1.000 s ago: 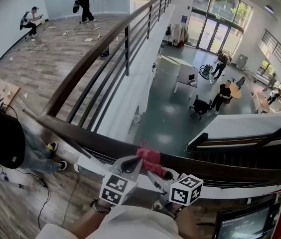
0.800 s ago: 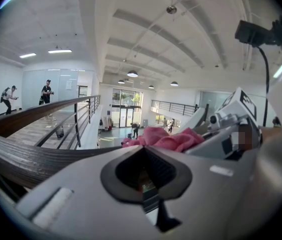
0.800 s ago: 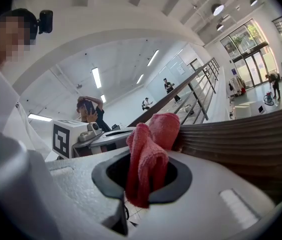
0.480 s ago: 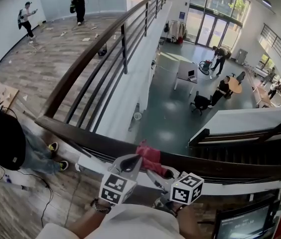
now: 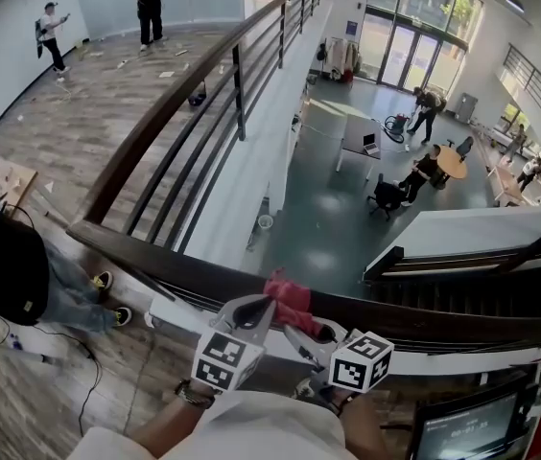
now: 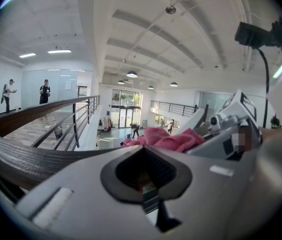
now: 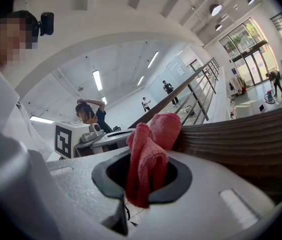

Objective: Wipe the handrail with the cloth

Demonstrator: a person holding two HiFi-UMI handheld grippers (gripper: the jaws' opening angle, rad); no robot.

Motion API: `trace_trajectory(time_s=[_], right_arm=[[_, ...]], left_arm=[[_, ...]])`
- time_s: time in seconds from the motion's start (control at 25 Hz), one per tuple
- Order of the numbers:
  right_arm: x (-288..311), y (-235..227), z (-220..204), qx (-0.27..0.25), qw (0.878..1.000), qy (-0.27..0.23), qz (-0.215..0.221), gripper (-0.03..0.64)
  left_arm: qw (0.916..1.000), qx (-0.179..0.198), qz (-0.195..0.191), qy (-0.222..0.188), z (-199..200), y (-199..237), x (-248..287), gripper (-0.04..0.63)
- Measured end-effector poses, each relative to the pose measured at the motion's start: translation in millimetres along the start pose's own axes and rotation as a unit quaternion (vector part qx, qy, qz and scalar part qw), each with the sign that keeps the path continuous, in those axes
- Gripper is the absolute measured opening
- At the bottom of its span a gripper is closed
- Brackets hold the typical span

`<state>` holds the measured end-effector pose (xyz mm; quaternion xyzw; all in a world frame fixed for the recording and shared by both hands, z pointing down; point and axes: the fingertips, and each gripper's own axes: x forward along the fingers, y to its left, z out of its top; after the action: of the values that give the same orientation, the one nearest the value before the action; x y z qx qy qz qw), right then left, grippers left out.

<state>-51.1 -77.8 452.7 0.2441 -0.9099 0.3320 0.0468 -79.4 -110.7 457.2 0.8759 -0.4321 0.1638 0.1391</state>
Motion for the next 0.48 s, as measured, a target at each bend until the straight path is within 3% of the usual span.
trace_trajectory(time_s=[0.48], right_arm=[[-4.8,-2.6,-2.3,0.0,1.0,-0.002,-0.002,0.061]], left_arm=[[0.9999,0.008,-0.006,0.004,-1.1,-5.4,3.2,0.005]])
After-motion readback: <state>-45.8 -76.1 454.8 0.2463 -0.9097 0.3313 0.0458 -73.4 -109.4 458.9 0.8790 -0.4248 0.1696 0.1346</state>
